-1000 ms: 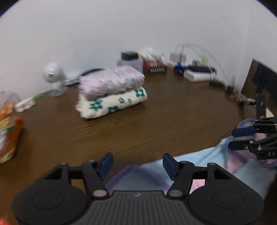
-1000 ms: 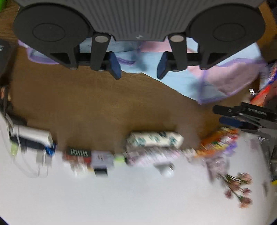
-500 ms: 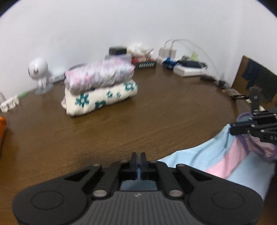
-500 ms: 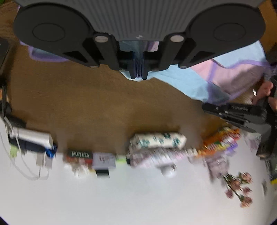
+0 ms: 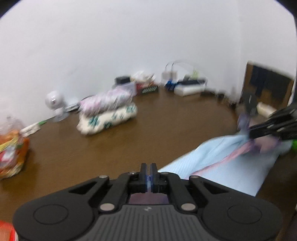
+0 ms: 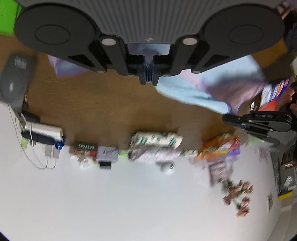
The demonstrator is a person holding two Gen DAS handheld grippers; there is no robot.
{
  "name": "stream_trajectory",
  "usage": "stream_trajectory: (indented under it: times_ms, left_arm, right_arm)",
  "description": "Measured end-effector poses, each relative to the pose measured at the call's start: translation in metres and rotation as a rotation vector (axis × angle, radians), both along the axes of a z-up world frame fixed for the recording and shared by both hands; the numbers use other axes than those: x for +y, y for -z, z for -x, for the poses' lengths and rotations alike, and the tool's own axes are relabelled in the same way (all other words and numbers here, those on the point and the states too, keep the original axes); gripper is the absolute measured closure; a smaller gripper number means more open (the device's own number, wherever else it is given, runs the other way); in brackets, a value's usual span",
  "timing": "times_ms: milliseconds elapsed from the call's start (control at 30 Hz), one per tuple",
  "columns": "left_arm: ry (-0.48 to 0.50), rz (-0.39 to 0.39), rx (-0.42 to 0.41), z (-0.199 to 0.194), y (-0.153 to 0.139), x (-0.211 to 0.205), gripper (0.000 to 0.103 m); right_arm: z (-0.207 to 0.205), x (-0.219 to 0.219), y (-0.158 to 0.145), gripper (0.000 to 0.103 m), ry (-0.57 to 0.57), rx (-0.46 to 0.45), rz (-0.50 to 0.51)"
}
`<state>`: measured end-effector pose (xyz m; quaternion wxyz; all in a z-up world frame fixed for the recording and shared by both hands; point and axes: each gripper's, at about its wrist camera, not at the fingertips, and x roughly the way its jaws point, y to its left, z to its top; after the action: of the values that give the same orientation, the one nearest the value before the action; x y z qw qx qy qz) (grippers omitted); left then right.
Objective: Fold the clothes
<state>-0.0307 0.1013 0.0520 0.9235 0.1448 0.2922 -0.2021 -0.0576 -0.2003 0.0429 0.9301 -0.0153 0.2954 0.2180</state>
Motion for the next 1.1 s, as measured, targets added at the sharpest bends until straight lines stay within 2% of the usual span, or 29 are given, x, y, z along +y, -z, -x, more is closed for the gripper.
stream_trajectory:
  times_ms: [33,100,167,233,300,400,500,567,600,667,800,867,1000,1100]
  left_arm:
    - [-0.017,-0.028,0.012,0.006,0.014,0.001,0.095]
    - [-0.083,-0.041,0.054,0.009,0.034,0.011,0.094]
    - [-0.147,0.014,0.066,0.012,0.032,0.024,0.090]
    - [-0.200,0.085,0.066,0.015,0.024,0.037,0.072]
    - [-0.234,0.130,0.057,0.013,0.017,0.041,0.062]
    - [-0.211,0.157,0.087,-0.001,0.018,0.028,0.061]
    - [-0.168,0.118,0.102,-0.010,0.027,0.011,0.061]
    - [-0.161,0.092,0.119,-0.014,0.035,0.003,0.061]
    - [-0.162,0.086,0.129,-0.017,0.038,0.002,0.061]
    - [-0.165,0.084,0.133,-0.018,0.039,0.004,0.060]
    - [-0.194,0.048,0.146,-0.020,0.037,0.013,0.062]
    - [-0.214,0.048,0.145,-0.019,0.037,0.019,0.063]
    - [-0.260,0.048,0.141,-0.019,0.035,0.026,0.064]
    - [-0.285,0.048,0.136,-0.019,0.033,0.026,0.065]
  right_arm:
    - [0.008,0.002,0.007,0.095,-0.016,0.030,0.014]
    - [0.021,0.001,0.016,0.088,-0.037,0.064,0.031]
    - [0.028,-0.008,0.013,0.083,-0.011,0.050,0.027]
    - [0.027,-0.025,0.001,0.076,0.069,0.017,0.017]
    - [0.012,-0.047,-0.009,0.064,0.206,0.000,0.010]
    - [-0.025,-0.065,-0.008,0.060,0.347,0.040,0.000]
    - [-0.060,-0.063,0.010,0.061,0.435,0.109,0.003]
    - [-0.071,-0.059,0.022,0.086,0.457,0.126,-0.022]
    - [-0.068,-0.056,0.023,0.101,0.458,0.106,-0.020]
    - [-0.061,-0.053,0.024,0.101,0.461,0.062,-0.019]
    - [0.002,-0.072,-0.011,0.101,0.442,-0.126,-0.091]
    - [0.029,-0.082,-0.009,0.101,0.442,-0.111,-0.077]
    - [0.061,-0.088,0.022,0.099,0.453,0.010,0.033]
    - [0.077,-0.087,0.009,0.094,0.433,-0.054,-0.002]
